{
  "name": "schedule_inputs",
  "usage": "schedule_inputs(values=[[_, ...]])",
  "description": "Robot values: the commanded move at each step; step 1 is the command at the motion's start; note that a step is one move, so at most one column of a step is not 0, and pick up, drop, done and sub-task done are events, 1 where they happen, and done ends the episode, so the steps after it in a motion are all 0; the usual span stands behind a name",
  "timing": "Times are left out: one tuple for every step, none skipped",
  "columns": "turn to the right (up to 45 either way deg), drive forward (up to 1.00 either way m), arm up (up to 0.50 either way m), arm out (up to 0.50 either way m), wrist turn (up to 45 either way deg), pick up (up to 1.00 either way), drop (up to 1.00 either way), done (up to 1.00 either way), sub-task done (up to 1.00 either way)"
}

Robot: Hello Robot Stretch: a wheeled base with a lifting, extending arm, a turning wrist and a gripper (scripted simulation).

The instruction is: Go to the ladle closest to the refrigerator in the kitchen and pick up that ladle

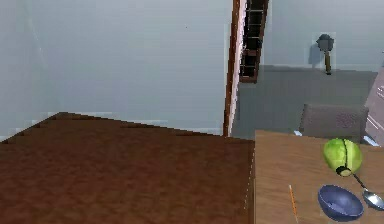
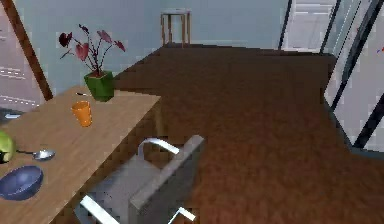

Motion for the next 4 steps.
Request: schedule_inputs(values=[[21.0,0.0,0.0,0.0,0.0,0.0,0.0,0.0,0.0],[0.0,0.25,0.0,0.0,0.0,0.0,0.0,0.0,0.0],[-45.0,0.0,0.0,0.0,0.0,0.0,0.0,0.0,0.0],[-12.0,0.0,0.0,0.0,0.0,0.0,0.0,0.0,0.0]])
